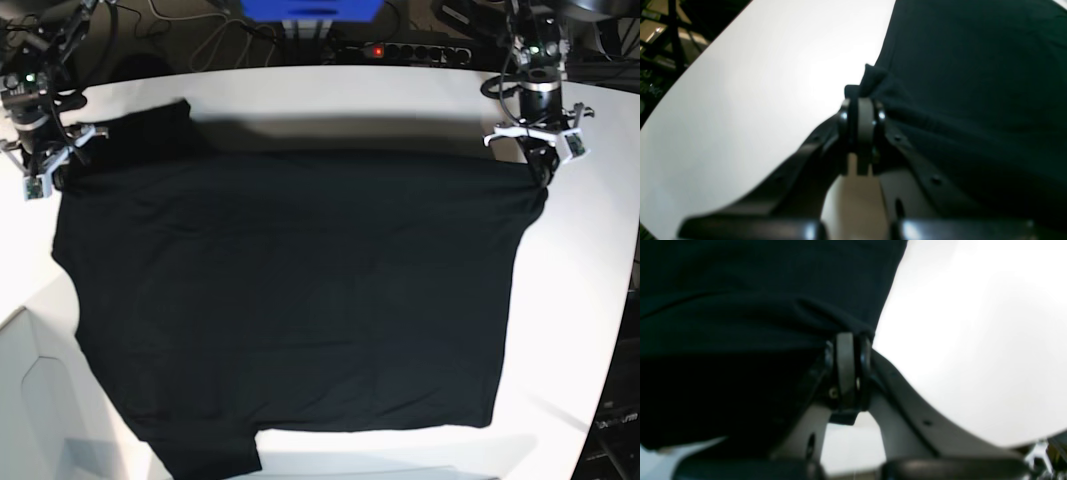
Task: Fold the T-shirt properly
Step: 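Lift the shoulder edge with both grippers and fold it over the body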
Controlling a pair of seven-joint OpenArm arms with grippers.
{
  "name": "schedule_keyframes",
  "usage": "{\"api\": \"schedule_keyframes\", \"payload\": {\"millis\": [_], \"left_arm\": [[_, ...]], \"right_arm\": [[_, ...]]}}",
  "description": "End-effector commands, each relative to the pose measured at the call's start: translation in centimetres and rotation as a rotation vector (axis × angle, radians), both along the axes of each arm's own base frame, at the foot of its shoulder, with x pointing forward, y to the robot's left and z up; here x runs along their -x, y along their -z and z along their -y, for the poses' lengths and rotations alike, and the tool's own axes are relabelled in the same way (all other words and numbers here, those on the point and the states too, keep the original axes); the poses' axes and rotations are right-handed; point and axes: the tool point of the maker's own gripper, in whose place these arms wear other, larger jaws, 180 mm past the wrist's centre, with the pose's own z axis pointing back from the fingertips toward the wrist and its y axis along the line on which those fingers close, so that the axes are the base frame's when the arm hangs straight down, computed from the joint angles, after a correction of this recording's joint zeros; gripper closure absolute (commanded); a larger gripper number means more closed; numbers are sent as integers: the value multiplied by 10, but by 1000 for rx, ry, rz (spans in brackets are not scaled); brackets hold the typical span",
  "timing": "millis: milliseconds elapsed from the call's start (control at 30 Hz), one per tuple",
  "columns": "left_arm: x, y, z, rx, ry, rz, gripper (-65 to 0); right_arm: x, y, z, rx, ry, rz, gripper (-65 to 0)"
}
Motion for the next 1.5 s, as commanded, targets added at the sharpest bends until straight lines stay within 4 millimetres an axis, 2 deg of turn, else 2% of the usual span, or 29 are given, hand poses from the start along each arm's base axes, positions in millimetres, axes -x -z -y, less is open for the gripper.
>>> {"api": "schedule_keyframes", "payload": {"millis": [0,133,333,400,567,733,900,1200,1467], "left_arm": [[-2,-10,-3,-25,-2,35,0],[-24,-22,-4,-21,-5,95,0],[-51,-22,-1,28,-8,70,0],[-62,-28,-1,36,-9,87,0],[-88,-39,2,64,-1,104,0],[-109,-33,-2,103,-15,90,0],[-124,-23,-8,132,-36,83,0],[-142,-8,-13,179,-59,66,0],[-154,5,-18,210,-79,48,0]], "right_arm": [[-11,-13,2,29,-23,37,0],[-36,-21,-11,27,-81,62,0],[-68,-27,-31,-1,-142,109,0],[-79,-25,-30,-18,-139,116,0],[-108,-27,-13,20,-94,113,0],[-133,-30,-11,12,-101,128,0],[-156,-33,-19,-6,-135,137,0],[-193,-42,-13,-8,-112,139,0],[-214,-42,-15,-56,-110,137,0]]}}
